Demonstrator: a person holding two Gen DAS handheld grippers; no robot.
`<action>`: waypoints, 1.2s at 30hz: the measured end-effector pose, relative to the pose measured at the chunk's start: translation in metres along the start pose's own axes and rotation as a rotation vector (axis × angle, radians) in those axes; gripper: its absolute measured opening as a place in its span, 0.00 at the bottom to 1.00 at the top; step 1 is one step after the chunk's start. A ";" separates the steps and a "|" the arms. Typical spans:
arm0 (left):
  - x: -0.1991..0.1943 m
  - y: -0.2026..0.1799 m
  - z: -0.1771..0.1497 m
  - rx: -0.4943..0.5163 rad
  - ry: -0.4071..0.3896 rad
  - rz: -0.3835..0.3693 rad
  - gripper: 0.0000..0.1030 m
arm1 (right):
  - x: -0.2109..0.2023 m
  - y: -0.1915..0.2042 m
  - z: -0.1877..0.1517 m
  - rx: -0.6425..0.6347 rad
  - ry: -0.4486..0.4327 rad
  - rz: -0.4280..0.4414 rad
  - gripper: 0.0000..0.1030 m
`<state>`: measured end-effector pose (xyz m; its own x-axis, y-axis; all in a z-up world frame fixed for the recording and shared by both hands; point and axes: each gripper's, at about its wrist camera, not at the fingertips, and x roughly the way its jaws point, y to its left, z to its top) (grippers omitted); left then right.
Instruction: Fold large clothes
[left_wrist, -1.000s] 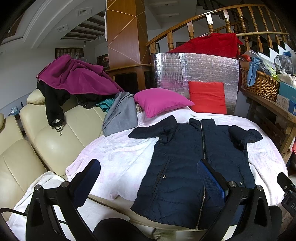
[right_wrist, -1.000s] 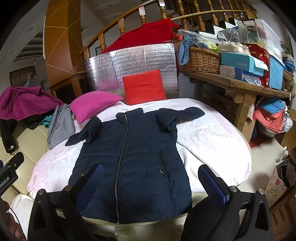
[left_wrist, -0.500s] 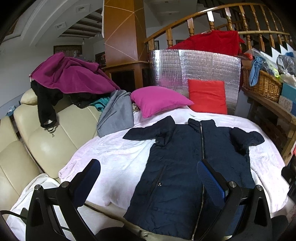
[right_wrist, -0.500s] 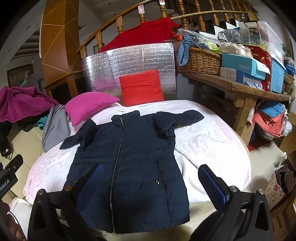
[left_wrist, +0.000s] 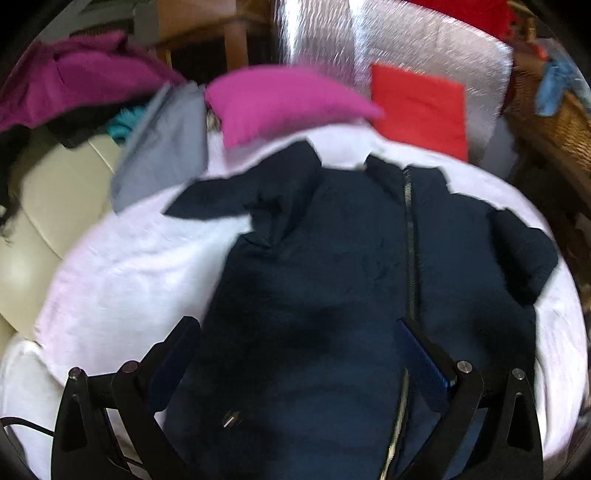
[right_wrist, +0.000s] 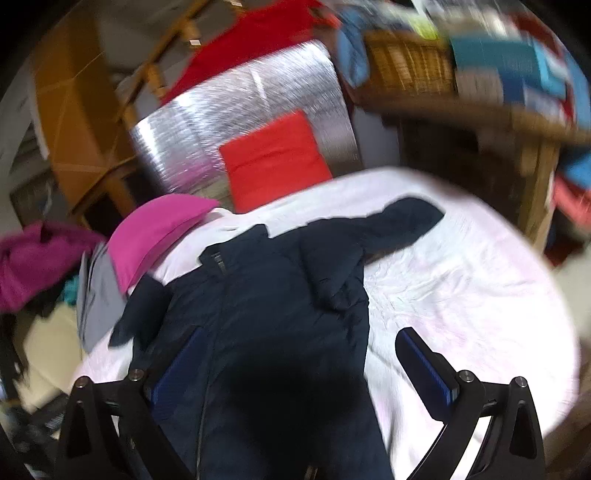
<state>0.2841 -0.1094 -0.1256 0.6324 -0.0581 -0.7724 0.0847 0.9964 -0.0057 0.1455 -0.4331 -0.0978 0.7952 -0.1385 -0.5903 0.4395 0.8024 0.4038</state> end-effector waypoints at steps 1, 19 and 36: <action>0.009 -0.004 0.001 -0.013 -0.004 0.005 1.00 | 0.020 -0.020 0.009 0.058 0.018 0.024 1.00; 0.090 -0.038 0.034 0.029 0.003 -0.029 1.00 | 0.216 -0.136 0.067 0.623 0.093 0.245 0.40; 0.086 -0.009 0.052 -0.079 -0.036 0.113 1.00 | 0.219 0.051 0.001 0.207 0.254 0.358 0.53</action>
<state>0.3782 -0.1269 -0.1591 0.6621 0.0541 -0.7474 -0.0487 0.9984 0.0292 0.3427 -0.4229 -0.2061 0.7958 0.2921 -0.5304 0.2512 0.6377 0.7282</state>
